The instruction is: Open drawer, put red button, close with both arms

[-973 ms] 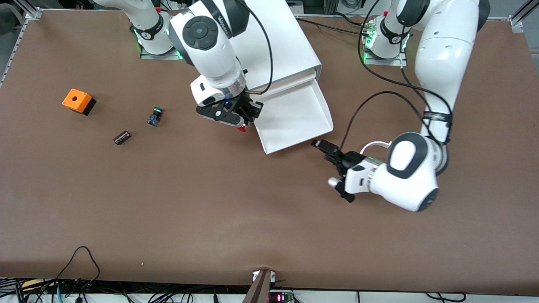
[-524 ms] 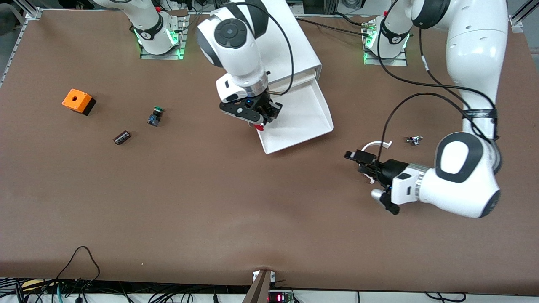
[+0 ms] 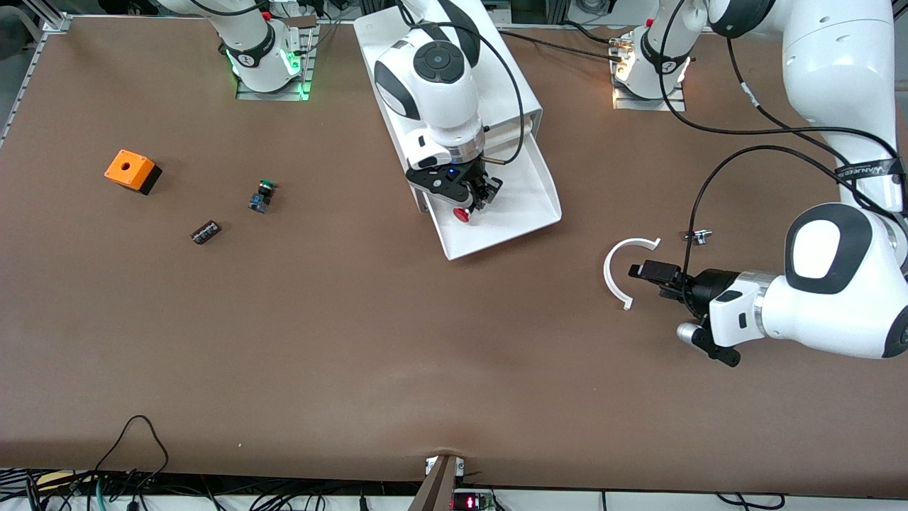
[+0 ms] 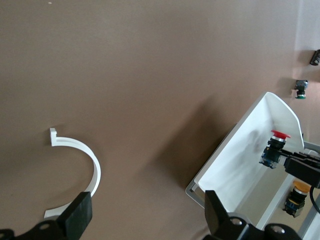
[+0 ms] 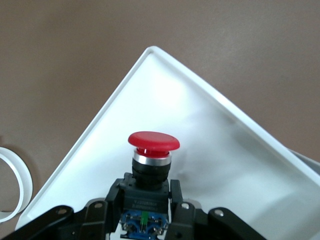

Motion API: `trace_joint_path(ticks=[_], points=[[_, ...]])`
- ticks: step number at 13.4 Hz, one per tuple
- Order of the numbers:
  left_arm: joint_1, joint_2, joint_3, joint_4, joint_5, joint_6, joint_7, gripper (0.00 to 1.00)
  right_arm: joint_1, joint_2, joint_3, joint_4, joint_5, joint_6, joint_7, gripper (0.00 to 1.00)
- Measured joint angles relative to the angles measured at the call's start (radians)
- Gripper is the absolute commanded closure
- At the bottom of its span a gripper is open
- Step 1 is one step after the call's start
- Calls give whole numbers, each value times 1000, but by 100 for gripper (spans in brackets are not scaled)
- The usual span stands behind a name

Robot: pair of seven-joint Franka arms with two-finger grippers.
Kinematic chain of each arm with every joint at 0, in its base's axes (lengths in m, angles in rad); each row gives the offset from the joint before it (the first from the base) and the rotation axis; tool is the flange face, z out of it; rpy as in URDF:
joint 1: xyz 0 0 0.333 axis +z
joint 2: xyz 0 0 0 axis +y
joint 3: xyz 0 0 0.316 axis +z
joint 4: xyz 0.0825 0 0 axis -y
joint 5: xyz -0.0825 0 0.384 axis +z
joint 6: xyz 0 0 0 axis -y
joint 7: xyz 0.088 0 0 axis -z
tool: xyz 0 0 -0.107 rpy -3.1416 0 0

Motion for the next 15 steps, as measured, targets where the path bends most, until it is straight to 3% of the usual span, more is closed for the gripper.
trace_joint_path(ticks=[2,5,6,11,15], points=[[0,-19,13,1,33,0,-82,1,4,9,2,6,-26,5,27,56],[-1,-53,19,2,110,0,-200,1,5,19,17,6,-63,7,56,9],[-4,-60,19,2,139,0,-260,1,5,20,17,6,-63,10,56,1],[-38,-82,16,2,250,-1,-486,0,-23,6,3,38,-63,9,54,1],[-102,-81,12,1,285,8,-634,0,-142,-79,-2,53,-37,-95,-118,1]])
